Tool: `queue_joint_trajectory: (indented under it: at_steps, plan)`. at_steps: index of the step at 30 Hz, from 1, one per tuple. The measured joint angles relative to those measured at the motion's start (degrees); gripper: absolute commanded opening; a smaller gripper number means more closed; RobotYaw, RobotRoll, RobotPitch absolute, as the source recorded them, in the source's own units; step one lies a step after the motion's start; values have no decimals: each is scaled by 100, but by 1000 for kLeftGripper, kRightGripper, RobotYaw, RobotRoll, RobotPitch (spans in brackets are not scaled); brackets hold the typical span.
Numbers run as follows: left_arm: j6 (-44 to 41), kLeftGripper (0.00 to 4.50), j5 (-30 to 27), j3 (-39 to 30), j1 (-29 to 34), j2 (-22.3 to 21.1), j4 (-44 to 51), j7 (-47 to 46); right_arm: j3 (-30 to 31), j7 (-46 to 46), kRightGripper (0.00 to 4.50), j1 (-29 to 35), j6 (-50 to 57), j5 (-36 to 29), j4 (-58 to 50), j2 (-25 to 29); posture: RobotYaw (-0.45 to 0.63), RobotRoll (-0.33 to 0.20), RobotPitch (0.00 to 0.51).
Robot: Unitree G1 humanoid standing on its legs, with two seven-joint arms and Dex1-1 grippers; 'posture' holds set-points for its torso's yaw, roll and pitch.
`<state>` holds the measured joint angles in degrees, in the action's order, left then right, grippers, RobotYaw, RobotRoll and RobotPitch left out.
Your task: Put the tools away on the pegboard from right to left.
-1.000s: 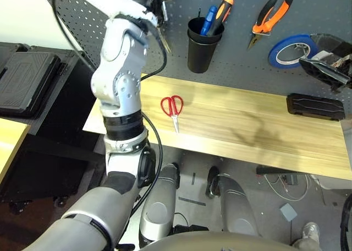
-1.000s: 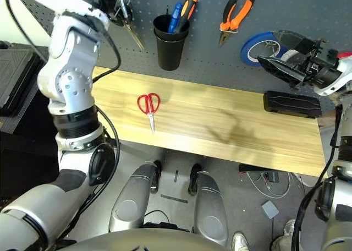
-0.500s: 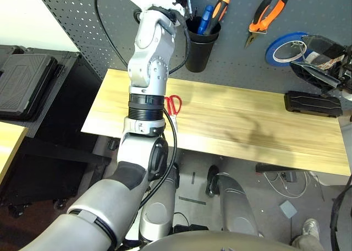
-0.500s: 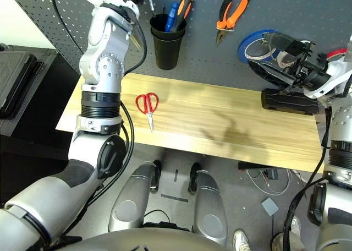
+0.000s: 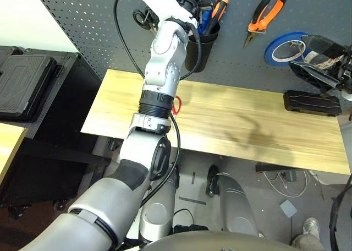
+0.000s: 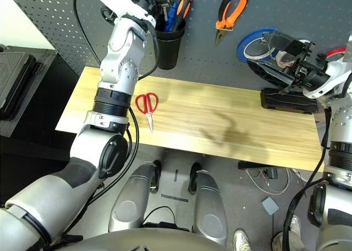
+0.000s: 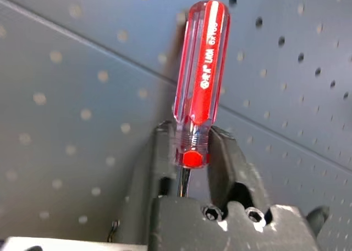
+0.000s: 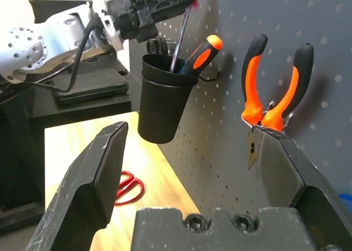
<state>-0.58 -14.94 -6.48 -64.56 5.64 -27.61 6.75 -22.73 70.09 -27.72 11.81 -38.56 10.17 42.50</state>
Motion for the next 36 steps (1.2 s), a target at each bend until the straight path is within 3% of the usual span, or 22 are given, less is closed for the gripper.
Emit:
queue_joint_trajectory:
  at_steps: [5, 10, 15, 20, 24, 30, 36]
  plan:
    - [-101, 4476, 22, 62, 32, -52, 173, 49, 91, -6, 4500, -4, -56, 49, 0, -49, 146, 0, 228]
    - [-342, 4476, 39, 97, 236, -157, 886, 22, 169, -21, 4500, -6, -65, 52, -9, -102, 146, 0, 228]
    - [-1061, 4476, 28, 142, 633, -371, 2319, -168, 233, -38, 4500, 114, -15, 37, -191, -212, 165, 0, 237]
    - [-2083, 4476, 50, 236, 1508, -835, 3915, -308, 417, -55, 4500, 481, 104, 78, -425, -242, 188, 0, 256]
    - [-3039, 4476, 51, 395, 2694, -1036, 5016, -445, 814, -138, 4500, 851, 142, 465, -587, -217, 212, 0, 270]
    - [-3539, 4476, 209, 687, 4132, -1118, 5598, -570, 1515, -589, 4500, 1091, 58, 1341, -575, -234, 232, 0, 279]
    - [-3338, 4476, 576, 794, 5044, -1132, 5194, -610, 1874, -1049, 4500, 1156, -131, 1947, -384, -419, 234, 0, 285]
